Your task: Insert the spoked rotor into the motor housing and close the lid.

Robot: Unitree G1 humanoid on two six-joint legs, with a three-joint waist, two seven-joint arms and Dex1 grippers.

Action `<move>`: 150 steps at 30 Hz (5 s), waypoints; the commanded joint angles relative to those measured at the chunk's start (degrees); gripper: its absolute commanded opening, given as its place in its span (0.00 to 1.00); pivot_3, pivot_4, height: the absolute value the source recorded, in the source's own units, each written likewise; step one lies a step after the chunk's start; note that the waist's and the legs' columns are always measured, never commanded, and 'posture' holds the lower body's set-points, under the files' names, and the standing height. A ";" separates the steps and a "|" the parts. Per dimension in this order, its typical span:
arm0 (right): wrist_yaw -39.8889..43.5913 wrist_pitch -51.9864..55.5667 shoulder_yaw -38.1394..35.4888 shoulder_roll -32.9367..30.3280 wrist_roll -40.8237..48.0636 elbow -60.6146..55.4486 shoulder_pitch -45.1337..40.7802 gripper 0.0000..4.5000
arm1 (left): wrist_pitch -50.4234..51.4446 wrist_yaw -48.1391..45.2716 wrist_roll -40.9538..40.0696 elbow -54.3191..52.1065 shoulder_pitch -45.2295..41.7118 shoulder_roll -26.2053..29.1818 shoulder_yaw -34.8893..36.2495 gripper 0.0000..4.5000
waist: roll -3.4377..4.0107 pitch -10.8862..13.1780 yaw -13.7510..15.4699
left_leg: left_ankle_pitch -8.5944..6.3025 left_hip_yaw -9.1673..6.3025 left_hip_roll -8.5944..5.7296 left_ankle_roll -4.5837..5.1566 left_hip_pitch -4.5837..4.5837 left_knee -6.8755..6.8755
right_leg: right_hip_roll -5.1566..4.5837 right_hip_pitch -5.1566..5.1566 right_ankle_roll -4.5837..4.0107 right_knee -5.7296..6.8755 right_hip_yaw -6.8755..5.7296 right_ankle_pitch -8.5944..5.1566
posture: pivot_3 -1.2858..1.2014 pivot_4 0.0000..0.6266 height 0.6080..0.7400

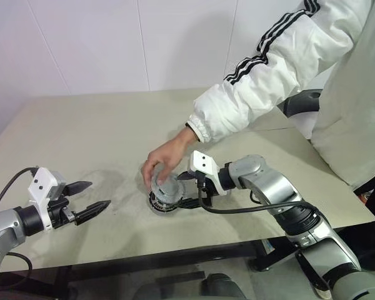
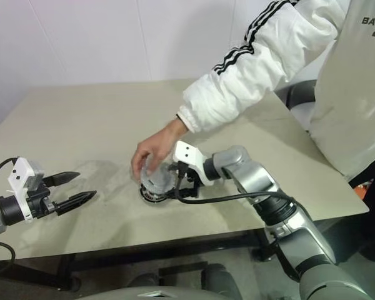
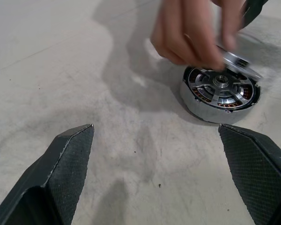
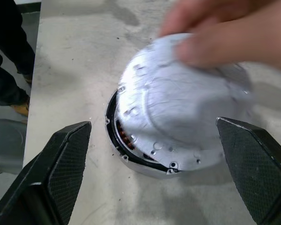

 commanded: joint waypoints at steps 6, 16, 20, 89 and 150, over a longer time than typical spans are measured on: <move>-1.29 -1.76 -0.85 0.74 -1.12 1.04 -1.37 0.99 | -1.05 -0.17 -0.18 -1.21 -0.14 0.84 1.37 1.00 | 0.00 0.00 -0.03 | 0.00 0.00 0.00 0.00 0.00 0.00 | 0.00 0.00 0.00 0.00 0.00 0.00 | 0.52 0.00 1.00; 0.87 0.64 -4.15 -2.84 1.33 -2.27 -1.64 0.99 | -0.87 -0.48 0.00 0.04 -1.43 1.47 0.75 1.00 | 0.00 0.00 0.03 | 0.00 0.00 -0.01 0.00 0.01 0.01 | 0.00 0.00 0.00 0.01 0.00 0.00 | 0.52 0.00 1.00; 1.08 1.02 -4.97 -3.82 1.80 -2.89 -1.95 0.99 | -0.75 -0.66 0.20 0.50 -2.35 1.64 0.25 1.00 | 0.00 0.00 -0.06 | 0.00 0.01 0.00 0.00 0.01 0.01 | 0.02 0.00 0.00 0.03 0.01 0.00 | 0.52 0.00 1.00; -65.69 54.21 -39.86 5.71 66.21 24.47 2.73 0.99 | -6.90 -1.61 1.36 0.45 -2.65 0.16 -1.78 1.00 | -0.04 -0.03 0.45 | 0.00 0.11 0.11 0.03 0.05 0.07 | 0.40 0.07 0.02 0.03 0.16 0.00 | 0.52 0.00 1.00; -36.05 29.92 -18.08 10.73 38.80 -6.61 2.25 0.99 | -6.67 -0.56 1.84 1.58 -3.90 1.08 -0.53 1.00 | 0.04 0.00 -0.26 | 0.00 0.06 0.13 0.03 -0.04 0.02 | 0.29 -0.01 0.04 -0.08 0.11 0.01 | 0.52 0.00 1.00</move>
